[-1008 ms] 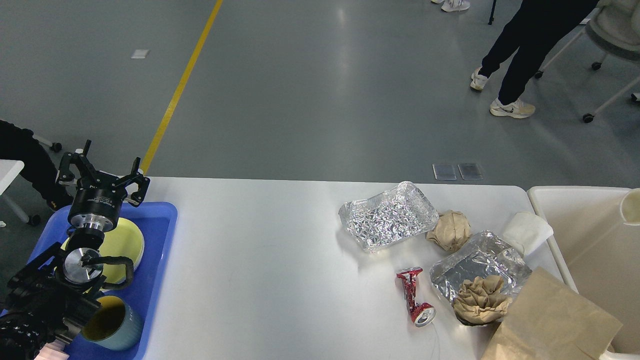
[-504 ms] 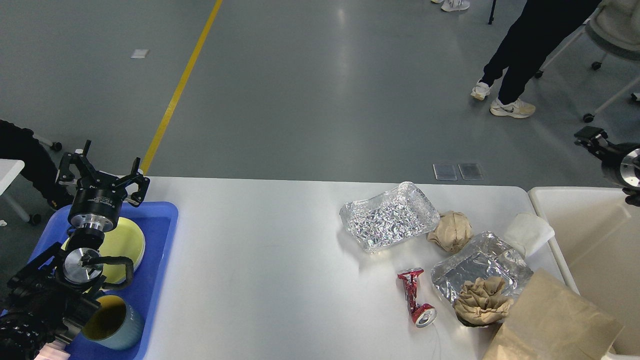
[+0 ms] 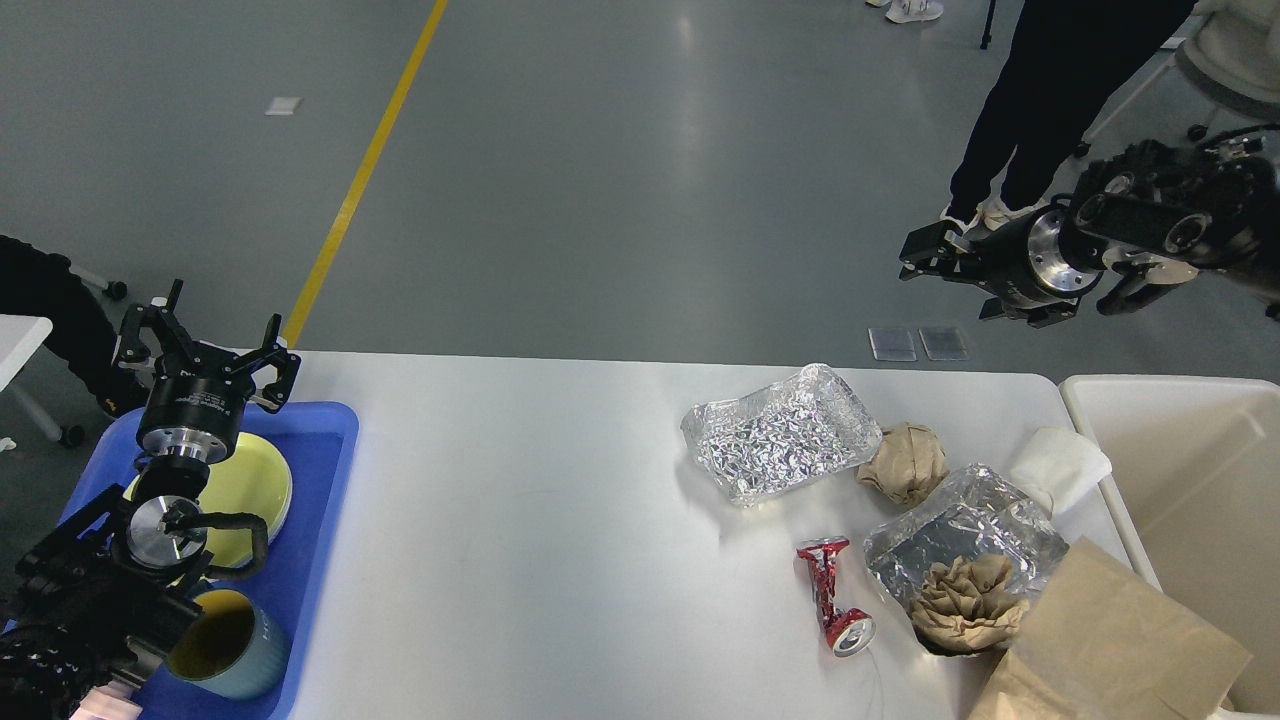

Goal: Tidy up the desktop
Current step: 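Reach the right gripper down to the crumpled foil and grasp it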

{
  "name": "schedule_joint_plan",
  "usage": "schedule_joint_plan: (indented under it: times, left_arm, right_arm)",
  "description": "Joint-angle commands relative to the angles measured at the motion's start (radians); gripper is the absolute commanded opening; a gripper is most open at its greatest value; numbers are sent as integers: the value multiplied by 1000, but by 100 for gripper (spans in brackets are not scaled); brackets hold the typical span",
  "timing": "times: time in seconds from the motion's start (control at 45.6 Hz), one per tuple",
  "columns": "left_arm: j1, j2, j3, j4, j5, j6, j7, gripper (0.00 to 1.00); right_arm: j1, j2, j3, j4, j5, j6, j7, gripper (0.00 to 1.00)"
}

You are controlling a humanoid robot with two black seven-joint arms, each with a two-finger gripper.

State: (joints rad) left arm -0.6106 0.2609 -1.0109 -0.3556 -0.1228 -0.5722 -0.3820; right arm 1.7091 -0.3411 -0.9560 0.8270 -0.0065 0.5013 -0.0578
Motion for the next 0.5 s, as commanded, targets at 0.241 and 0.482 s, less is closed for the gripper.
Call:
schedule_joint_plan:
  times: [0.241,0.482]
  left_arm:
    - [0,0,0,0,0,0,0,97]
    - [0,0,0,0,0,0,0,97]
  right_arm:
    - [339,42,-9,193,5,335,3,100]
    - [147,59,-4,135,8,208,1,100]
